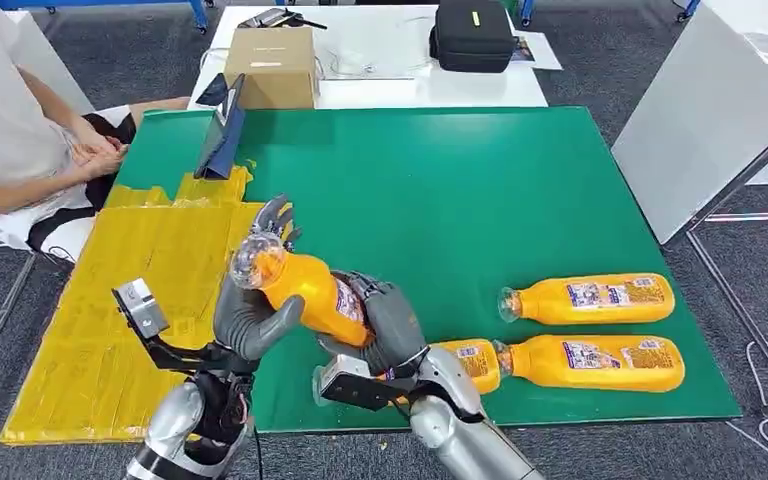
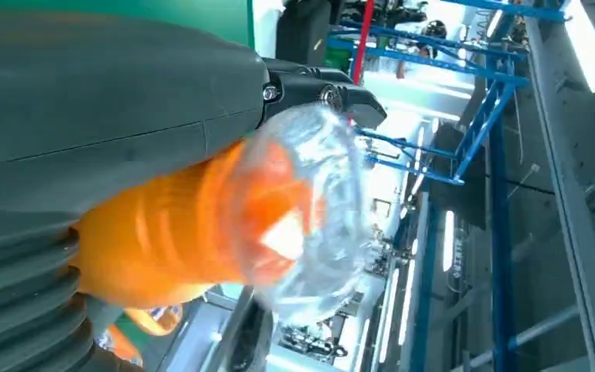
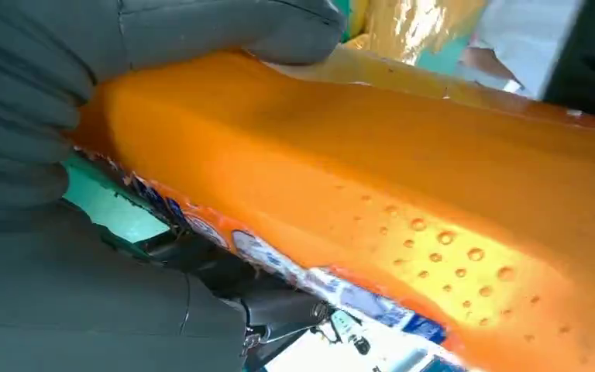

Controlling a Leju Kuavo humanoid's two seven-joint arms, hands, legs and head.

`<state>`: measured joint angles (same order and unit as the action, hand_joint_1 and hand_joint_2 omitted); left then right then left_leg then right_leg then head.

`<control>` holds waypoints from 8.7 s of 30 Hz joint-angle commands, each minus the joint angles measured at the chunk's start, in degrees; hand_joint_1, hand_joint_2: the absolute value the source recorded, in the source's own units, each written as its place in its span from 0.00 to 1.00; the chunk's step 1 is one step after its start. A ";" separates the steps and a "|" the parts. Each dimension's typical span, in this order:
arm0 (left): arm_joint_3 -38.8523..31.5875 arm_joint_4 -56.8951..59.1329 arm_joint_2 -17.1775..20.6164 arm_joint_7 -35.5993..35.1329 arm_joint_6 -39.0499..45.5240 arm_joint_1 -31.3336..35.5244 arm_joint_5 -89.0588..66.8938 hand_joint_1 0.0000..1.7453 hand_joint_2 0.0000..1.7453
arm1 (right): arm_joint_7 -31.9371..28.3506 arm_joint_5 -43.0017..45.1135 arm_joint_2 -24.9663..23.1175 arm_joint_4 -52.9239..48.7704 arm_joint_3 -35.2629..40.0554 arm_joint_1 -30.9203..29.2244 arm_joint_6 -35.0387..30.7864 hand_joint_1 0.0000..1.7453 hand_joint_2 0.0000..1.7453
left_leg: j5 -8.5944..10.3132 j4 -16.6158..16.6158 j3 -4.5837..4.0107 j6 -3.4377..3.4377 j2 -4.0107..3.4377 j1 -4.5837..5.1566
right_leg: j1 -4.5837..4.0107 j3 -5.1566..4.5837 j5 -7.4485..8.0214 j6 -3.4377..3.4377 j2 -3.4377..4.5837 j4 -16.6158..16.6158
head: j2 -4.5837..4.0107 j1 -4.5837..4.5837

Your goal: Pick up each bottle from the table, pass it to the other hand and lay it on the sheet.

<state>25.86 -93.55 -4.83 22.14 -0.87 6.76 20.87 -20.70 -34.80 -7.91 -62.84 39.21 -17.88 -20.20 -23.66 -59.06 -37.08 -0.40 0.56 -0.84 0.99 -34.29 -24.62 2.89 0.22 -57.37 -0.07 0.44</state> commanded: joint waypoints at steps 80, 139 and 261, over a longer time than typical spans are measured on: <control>1.32 3.43 -0.88 1.69 5.54 1.55 -3.57 1.00 1.00 | 0.63 -0.82 1.14 -2.95 2.64 -0.03 -5.55 1.00 1.00 | -0.04 0.04 0.16 -0.03 -0.02 -0.02 | -0.04 0.20 -0.03 -0.07 -0.02 0.07 | 0.00 0.00; 0.40 46.33 11.81 -19.72 34.26 14.36 -109.00 1.00 1.00 | 1.84 3.50 12.65 -40.85 -3.34 6.54 1.95 0.00 1.00 | 0.00 0.08 0.31 -0.01 -0.12 0.00 | -0.02 0.26 0.10 -0.21 0.10 0.09 | 0.00 0.00; -2.47 -4.24 3.49 0.58 7.21 -9.72 -31.34 0.00 1.00 | 3.88 -0.37 3.87 -33.97 -20.04 21.16 -14.29 1.00 1.00 | 0.39 0.15 -0.29 0.34 -0.28 -0.39 | -0.37 -0.52 0.72 -0.37 0.70 0.11 | 0.00 0.00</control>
<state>22.67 -102.88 -2.75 23.98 8.42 -5.26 -13.14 -14.86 -38.73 -2.23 -98.49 22.14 4.14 -36.04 -23.24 -59.00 -37.60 -0.01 0.26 -1.25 0.62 -35.04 -23.84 2.59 1.02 -57.33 -0.07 0.44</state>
